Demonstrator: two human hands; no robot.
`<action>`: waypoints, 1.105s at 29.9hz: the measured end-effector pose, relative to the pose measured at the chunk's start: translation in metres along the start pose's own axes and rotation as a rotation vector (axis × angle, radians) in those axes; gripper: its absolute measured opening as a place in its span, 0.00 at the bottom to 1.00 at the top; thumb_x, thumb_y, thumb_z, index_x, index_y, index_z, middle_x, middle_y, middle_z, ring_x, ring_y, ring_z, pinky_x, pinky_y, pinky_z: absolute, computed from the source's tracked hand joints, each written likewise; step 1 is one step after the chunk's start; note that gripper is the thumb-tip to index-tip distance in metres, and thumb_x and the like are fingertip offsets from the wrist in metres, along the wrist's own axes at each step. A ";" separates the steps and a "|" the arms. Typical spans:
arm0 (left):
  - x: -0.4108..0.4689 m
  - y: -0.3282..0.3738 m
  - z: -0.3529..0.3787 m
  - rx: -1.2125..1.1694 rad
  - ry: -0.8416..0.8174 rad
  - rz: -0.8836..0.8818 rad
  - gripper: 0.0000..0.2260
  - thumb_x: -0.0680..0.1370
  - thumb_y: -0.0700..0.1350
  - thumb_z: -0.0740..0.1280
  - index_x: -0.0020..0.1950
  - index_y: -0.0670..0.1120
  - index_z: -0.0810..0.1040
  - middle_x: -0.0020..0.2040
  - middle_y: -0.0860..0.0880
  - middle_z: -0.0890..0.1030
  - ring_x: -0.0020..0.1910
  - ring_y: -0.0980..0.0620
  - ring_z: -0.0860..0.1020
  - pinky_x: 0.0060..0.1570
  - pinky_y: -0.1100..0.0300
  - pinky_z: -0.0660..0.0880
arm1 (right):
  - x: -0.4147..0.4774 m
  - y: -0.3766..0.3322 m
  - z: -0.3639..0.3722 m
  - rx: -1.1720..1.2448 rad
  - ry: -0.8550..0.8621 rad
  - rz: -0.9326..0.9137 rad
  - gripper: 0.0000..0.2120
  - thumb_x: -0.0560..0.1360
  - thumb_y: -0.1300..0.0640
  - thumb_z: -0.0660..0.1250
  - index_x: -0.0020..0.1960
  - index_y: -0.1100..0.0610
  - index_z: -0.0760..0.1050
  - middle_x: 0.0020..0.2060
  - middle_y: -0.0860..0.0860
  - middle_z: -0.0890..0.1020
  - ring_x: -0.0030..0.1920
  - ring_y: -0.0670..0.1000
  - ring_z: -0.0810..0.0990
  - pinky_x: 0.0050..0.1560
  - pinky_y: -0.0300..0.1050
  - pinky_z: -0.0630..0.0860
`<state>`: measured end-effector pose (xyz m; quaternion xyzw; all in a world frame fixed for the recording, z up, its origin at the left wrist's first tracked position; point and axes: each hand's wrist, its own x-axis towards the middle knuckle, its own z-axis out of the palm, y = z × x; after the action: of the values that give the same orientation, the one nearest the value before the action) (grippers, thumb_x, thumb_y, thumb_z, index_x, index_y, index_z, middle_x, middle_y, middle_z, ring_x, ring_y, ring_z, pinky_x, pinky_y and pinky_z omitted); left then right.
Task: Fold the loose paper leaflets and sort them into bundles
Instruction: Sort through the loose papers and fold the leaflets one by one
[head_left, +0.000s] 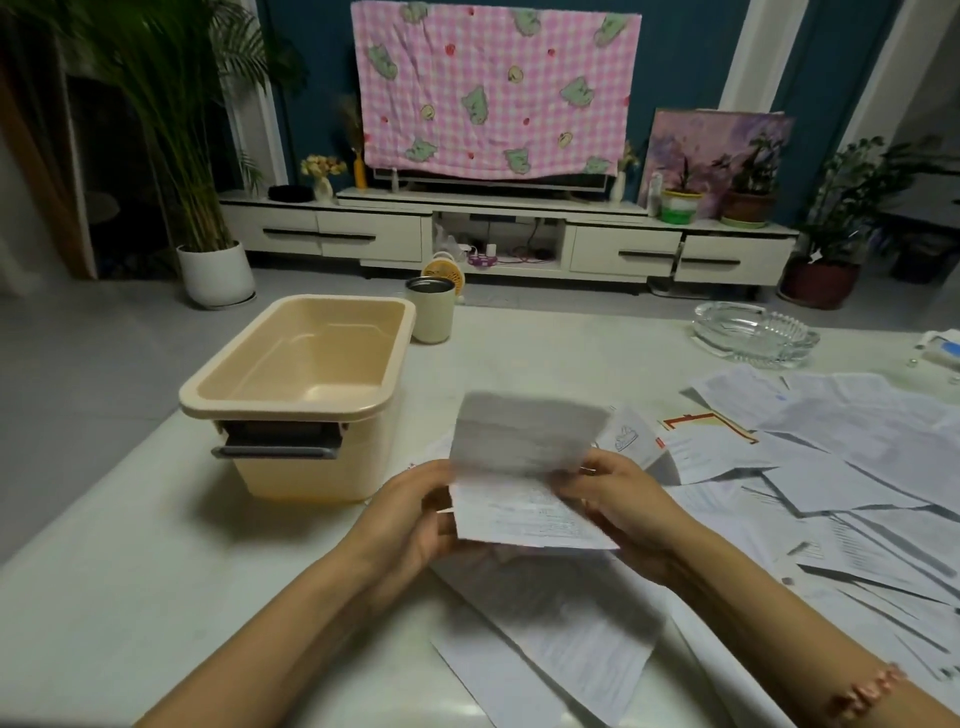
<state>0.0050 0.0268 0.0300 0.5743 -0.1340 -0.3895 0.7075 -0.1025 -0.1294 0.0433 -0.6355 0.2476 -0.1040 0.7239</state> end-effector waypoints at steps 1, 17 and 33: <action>0.001 0.000 -0.003 -0.111 -0.025 -0.046 0.15 0.80 0.44 0.55 0.55 0.37 0.77 0.55 0.35 0.80 0.54 0.38 0.78 0.58 0.44 0.73 | 0.000 0.001 0.001 -0.061 0.019 -0.031 0.10 0.75 0.67 0.65 0.46 0.57 0.83 0.50 0.60 0.83 0.51 0.61 0.81 0.53 0.53 0.79; -0.006 -0.006 0.003 0.447 -0.116 0.059 0.06 0.74 0.42 0.70 0.50 0.44 0.81 0.46 0.44 0.85 0.47 0.44 0.83 0.51 0.51 0.78 | -0.011 -0.003 0.005 -0.690 -0.172 -0.216 0.05 0.71 0.52 0.71 0.47 0.50 0.79 0.40 0.48 0.82 0.41 0.44 0.79 0.43 0.39 0.73; 0.007 -0.010 0.012 0.132 0.040 0.024 0.10 0.80 0.38 0.59 0.54 0.40 0.80 0.45 0.42 0.84 0.41 0.46 0.84 0.34 0.56 0.80 | 0.004 0.002 0.011 -0.081 0.023 -0.026 0.15 0.76 0.70 0.58 0.47 0.55 0.79 0.42 0.53 0.85 0.43 0.53 0.84 0.46 0.49 0.80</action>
<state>-0.0020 0.0129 0.0228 0.6256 -0.1521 -0.3596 0.6755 -0.0941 -0.1215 0.0411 -0.6664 0.2516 -0.1106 0.6931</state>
